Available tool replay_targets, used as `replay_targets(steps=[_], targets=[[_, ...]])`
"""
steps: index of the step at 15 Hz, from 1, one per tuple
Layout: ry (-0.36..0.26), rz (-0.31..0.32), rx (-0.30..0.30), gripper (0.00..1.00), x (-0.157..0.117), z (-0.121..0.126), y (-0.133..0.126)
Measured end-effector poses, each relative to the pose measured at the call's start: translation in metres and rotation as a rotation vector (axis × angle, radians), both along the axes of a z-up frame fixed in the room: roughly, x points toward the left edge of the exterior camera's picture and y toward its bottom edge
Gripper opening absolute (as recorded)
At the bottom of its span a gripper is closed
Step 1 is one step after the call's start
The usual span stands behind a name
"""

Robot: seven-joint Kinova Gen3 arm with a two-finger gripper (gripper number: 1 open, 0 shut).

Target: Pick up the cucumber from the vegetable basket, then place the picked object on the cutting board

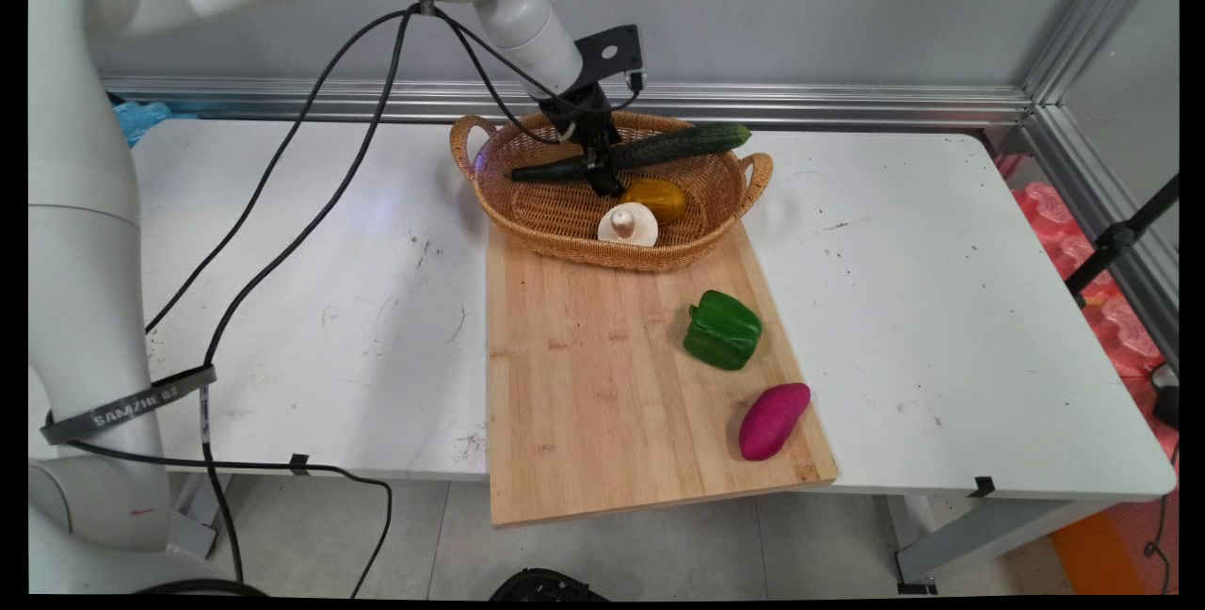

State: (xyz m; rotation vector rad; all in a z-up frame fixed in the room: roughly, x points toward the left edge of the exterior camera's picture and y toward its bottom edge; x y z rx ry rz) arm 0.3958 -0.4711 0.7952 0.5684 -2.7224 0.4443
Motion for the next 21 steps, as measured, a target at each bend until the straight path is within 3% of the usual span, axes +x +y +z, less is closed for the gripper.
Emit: replay_targets(steps=[1,2,10,15,21], targets=[[-0.004,-0.011,-0.001,1.00,0.000,0.000,-0.001],[-0.009,-0.022,-0.001,0.00,0.000,0.000,-0.001],[-0.029,-0.078,-0.016,0.00,0.009,0.020,0.005],[-0.019,-0.081,-0.041,0.00,0.015,0.058,0.018],[0.034,-0.080,-0.081,0.00,0.008,0.117,0.042]])
